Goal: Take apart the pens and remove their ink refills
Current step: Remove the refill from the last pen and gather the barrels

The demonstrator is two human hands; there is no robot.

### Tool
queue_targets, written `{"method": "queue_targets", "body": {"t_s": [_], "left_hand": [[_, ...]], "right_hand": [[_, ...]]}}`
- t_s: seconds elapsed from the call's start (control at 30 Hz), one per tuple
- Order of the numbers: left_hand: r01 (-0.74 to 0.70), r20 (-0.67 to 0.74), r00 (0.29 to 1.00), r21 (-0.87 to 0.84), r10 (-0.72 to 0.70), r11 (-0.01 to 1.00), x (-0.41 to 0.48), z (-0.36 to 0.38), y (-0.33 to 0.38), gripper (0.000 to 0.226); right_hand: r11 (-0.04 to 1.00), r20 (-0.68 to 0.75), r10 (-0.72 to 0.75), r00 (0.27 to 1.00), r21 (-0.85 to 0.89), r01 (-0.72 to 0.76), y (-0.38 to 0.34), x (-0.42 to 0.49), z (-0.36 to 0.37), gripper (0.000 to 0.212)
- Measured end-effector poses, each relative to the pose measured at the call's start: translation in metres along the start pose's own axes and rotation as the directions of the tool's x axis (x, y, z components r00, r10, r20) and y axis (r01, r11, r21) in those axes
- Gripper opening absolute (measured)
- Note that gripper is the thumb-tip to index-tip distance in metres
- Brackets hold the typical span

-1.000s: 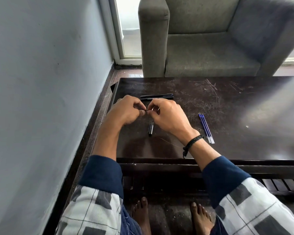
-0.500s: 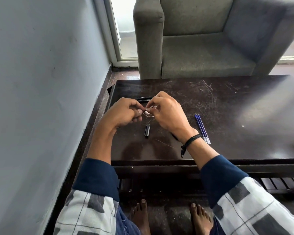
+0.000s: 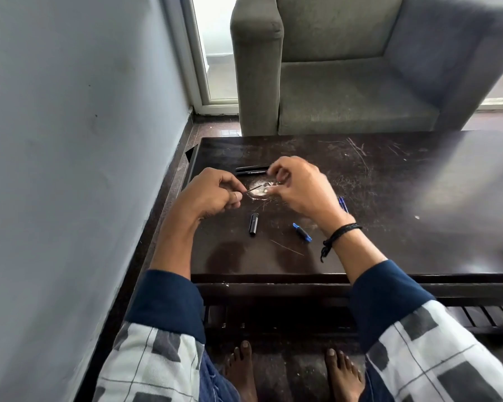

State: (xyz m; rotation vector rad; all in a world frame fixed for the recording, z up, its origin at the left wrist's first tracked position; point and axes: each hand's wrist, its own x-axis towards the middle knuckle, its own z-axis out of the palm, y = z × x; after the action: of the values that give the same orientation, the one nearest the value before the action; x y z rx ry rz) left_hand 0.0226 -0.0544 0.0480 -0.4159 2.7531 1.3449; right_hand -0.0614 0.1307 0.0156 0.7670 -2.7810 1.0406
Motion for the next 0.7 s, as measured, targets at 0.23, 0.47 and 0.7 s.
{"method": "queue_targets", "body": {"t_s": [0.23, 0.47, 0.7], "left_hand": [[-0.001, -0.024, 1.000, -0.029, 0.000, 1.000, 0.000, 0.001, -0.001, 0.012], [0.002, -0.010, 1.000, -0.028, -0.003, 1.000, -0.001, 0.002, -0.001, 0.012], [-0.009, 0.013, 1.000, -0.031, 0.009, 0.999, -0.002, 0.002, 0.001, 0.012]], "right_hand": [[0.869, 0.262, 0.423, 0.867, -0.387, -0.307, 0.023, -0.004, -0.014, 0.020], [0.853, 0.369, 0.414, 0.832, -0.476, -0.213, 0.011, -0.007, -0.001, 0.027], [0.901, 0.308, 0.411, 0.858, -0.279, -0.332, 0.018, -0.001, -0.001, 0.009]]}}
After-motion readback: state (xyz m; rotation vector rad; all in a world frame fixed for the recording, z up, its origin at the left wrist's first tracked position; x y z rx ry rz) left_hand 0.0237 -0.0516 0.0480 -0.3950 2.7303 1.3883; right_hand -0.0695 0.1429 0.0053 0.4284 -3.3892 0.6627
